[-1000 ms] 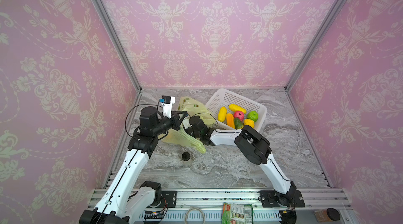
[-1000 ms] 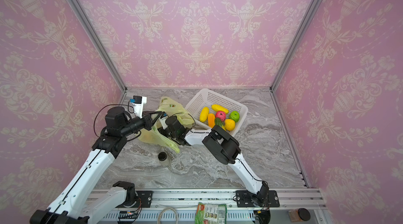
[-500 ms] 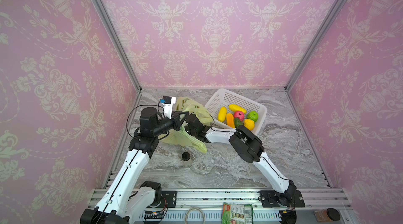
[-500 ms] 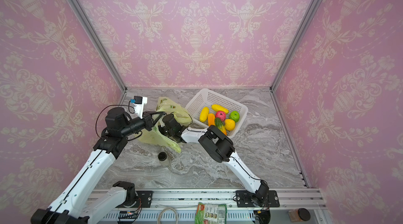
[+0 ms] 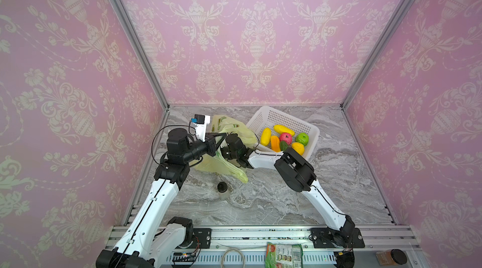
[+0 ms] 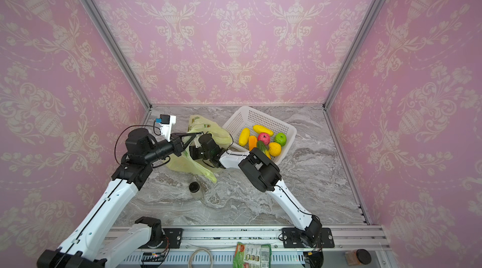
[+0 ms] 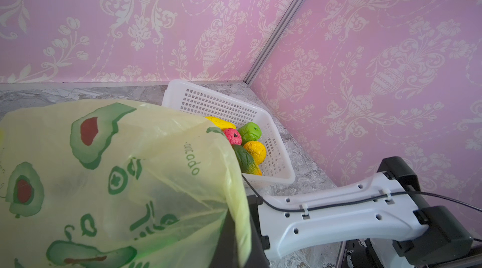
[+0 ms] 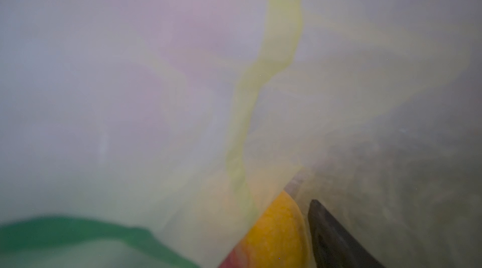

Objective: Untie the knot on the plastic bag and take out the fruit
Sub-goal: 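Reach down into the bag and grasp the small yellow citrus, then lift the yellow citrus out while the left gripper lifts the bag away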

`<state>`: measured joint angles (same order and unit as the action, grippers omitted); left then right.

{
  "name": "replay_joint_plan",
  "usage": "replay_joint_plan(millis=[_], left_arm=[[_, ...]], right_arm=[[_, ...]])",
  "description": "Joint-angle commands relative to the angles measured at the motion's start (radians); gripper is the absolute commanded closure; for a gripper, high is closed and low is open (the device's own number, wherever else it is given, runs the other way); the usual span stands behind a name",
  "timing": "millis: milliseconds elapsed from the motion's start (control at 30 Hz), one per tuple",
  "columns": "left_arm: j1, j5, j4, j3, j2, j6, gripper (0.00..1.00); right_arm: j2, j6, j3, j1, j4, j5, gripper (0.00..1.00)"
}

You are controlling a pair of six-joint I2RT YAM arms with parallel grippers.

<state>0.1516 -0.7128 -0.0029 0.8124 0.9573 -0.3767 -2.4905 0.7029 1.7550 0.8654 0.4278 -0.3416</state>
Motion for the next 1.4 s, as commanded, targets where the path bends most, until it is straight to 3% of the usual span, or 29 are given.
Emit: replay_joint_plan(millis=[0, 233, 400, 533, 800, 1367], left_arm=[[-0.010, -0.033, 0.029, -0.010, -0.003, -0.011, 1.00], [-0.009, -0.028, 0.023, -0.010, -0.007, -0.007, 1.00], [-0.010, 0.006, -0.011, -0.002, -0.009, 0.016, 1.00], [-0.012, 0.117, -0.124, 0.025, -0.006, 0.082, 1.00], [-0.029, 0.223, -0.190, 0.037, -0.011, 0.123, 1.00], [-0.060, 0.274, -0.207, 0.042, 0.030, 0.140, 1.00]], right_arm=[[0.012, -0.094, 0.027, 0.026, -0.176, 0.107, 0.19], [-0.023, -0.173, 0.126, 0.064, -0.345, 0.222, 0.20], [-0.007, -0.170, 0.114, 0.066, -0.353, 0.245, 0.40], [0.073, -0.172, 0.020, 0.065, -0.303, 0.258, 0.52], [0.303, -0.181, -0.227, 0.063, -0.178, 0.223, 0.63], [0.787, -0.213, -0.672, 0.066, -0.039, 0.200, 0.69]])
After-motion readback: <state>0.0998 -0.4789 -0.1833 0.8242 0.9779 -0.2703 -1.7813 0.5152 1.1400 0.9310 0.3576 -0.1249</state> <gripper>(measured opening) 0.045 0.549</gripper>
